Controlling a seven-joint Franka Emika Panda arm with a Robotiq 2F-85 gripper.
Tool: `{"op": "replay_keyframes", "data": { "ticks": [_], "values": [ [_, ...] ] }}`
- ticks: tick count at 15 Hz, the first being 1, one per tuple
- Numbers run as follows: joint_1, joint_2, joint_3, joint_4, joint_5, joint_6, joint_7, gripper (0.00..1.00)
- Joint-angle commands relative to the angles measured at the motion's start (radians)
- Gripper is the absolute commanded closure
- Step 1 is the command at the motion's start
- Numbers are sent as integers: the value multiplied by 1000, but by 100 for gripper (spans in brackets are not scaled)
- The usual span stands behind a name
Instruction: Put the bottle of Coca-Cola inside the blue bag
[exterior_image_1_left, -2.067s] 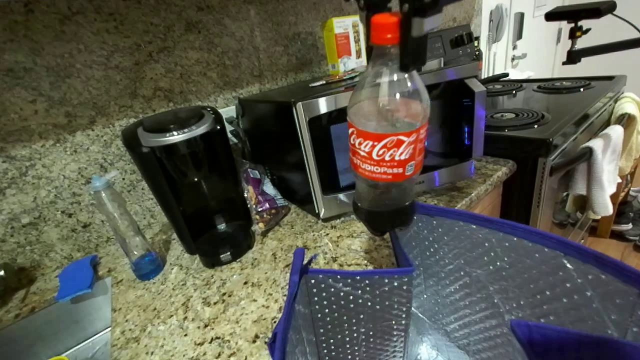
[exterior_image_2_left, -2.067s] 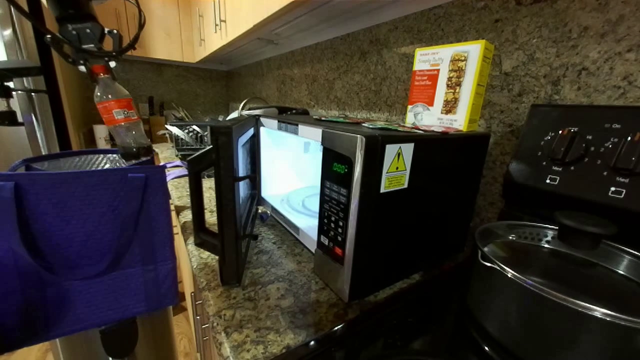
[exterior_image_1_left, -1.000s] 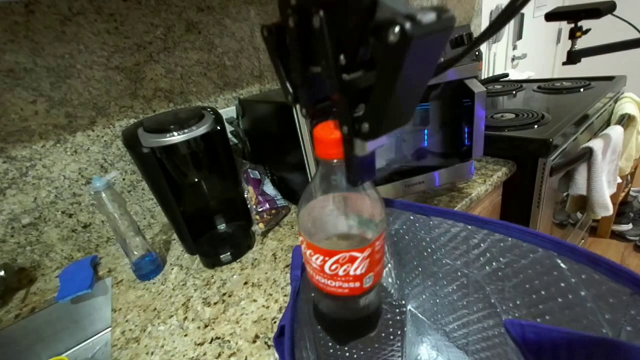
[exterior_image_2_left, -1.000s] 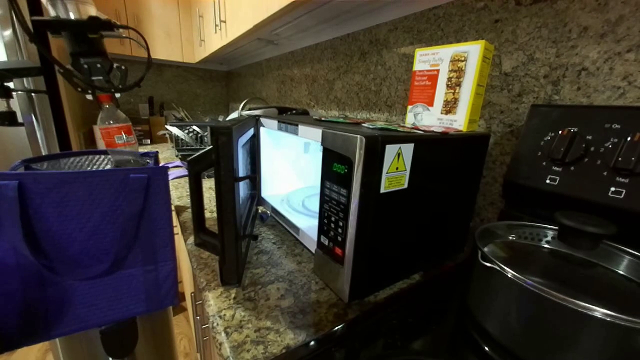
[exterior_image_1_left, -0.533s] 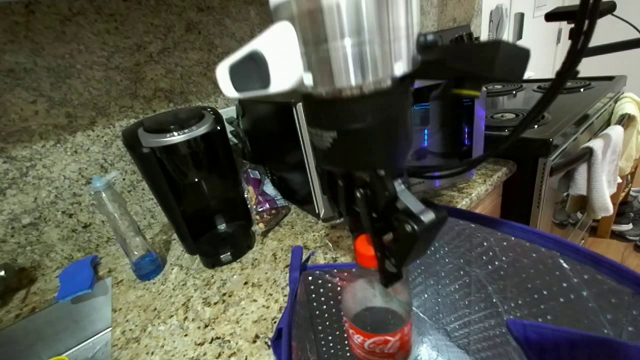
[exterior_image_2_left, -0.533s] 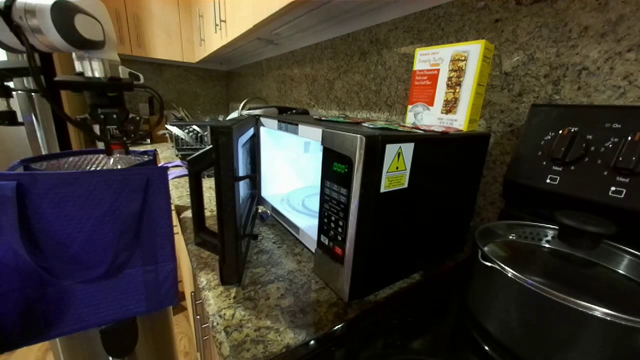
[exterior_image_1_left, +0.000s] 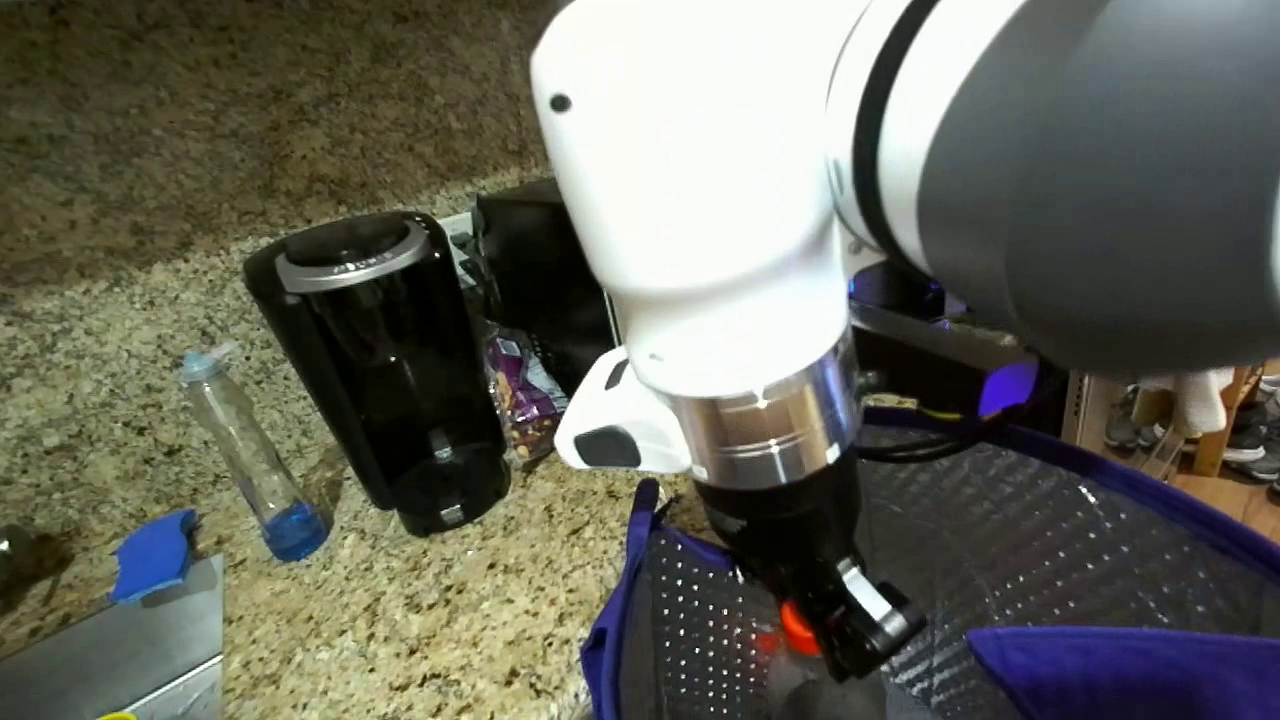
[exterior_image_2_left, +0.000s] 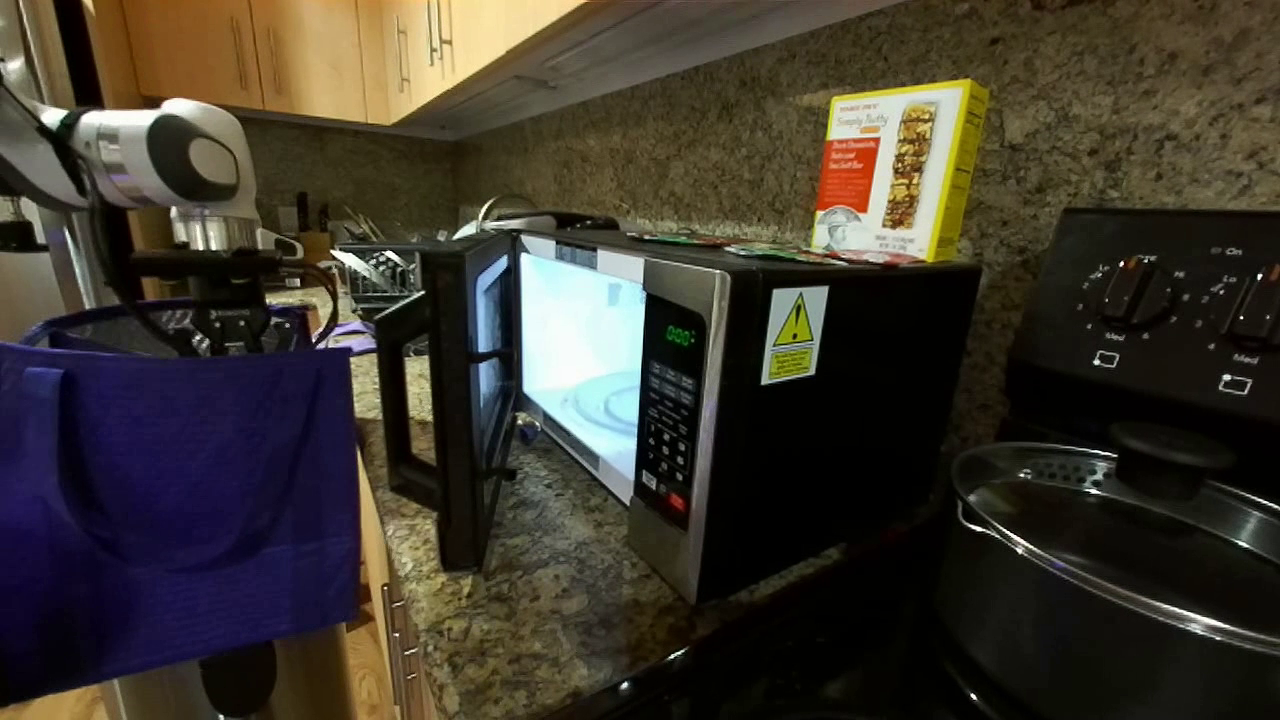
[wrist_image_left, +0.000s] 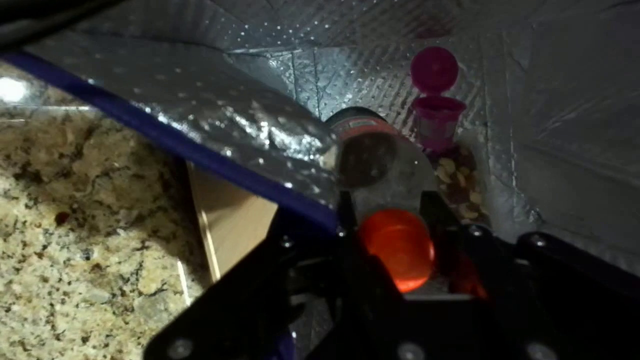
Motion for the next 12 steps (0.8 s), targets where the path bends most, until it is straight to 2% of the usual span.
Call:
{"op": "replay_keyframes", "data": {
  "ticks": [1,2,4,6,9,12],
  "values": [
    [35,38,-28,-2,-141,75,119,88],
    [46,43,-38,-8,-186,103,160,38],
    [62,43,-52,-9,-249,123,222,33],
    [77,22,-60,-20,-296,134,281,20],
    [64,-18,-41,-36,-247,138,286,1],
    [62,-97,-24,-57,-220,84,267,0]
  ]
}}
